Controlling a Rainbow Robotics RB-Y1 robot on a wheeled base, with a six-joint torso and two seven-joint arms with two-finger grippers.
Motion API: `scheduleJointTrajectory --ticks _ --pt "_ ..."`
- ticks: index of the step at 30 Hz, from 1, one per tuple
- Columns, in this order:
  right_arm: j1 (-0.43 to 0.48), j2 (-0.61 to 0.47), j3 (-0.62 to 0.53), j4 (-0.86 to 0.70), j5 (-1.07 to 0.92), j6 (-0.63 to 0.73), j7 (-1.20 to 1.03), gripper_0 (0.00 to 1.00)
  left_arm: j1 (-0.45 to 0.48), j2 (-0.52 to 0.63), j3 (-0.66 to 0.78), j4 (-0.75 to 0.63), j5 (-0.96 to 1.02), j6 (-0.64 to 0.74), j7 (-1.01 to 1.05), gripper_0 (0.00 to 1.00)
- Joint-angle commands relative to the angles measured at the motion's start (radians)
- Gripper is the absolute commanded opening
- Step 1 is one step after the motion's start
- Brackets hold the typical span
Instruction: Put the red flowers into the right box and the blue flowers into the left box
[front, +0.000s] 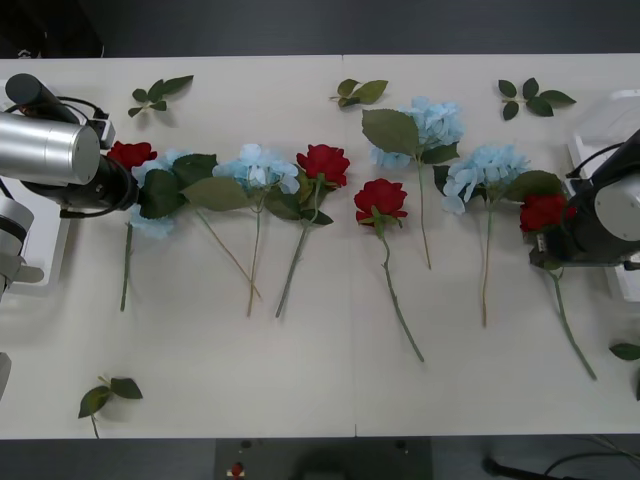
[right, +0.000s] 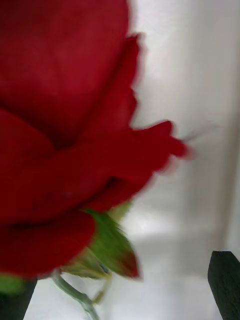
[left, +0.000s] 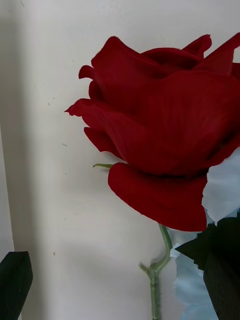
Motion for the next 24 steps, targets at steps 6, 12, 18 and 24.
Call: scheduleJointTrajectory --ticks 6,12,18,24 --pt "0.005 0.050 0.019 0.006 0.052 -0.032 0.034 1.00 -0.002 -0.009 0.008 0.052 -0.004 -0.062 -0.018 1.00" --pt "0.005 0.056 0.063 0.012 0.070 -0.069 0.023 0.34 -0.001 -0.017 0.008 0.080 -0.004 -0.082 -0.028 1.00" --pt "0.005 0.086 0.063 0.044 0.106 -0.078 0.017 0.00 -0.001 -0.017 0.007 0.081 0.002 -0.080 -0.032 1.00" --pt "-0.005 0.083 0.063 0.045 0.119 -0.078 0.009 0.00 -0.001 -0.026 0.008 0.083 0.007 -0.082 -0.032 1.00"
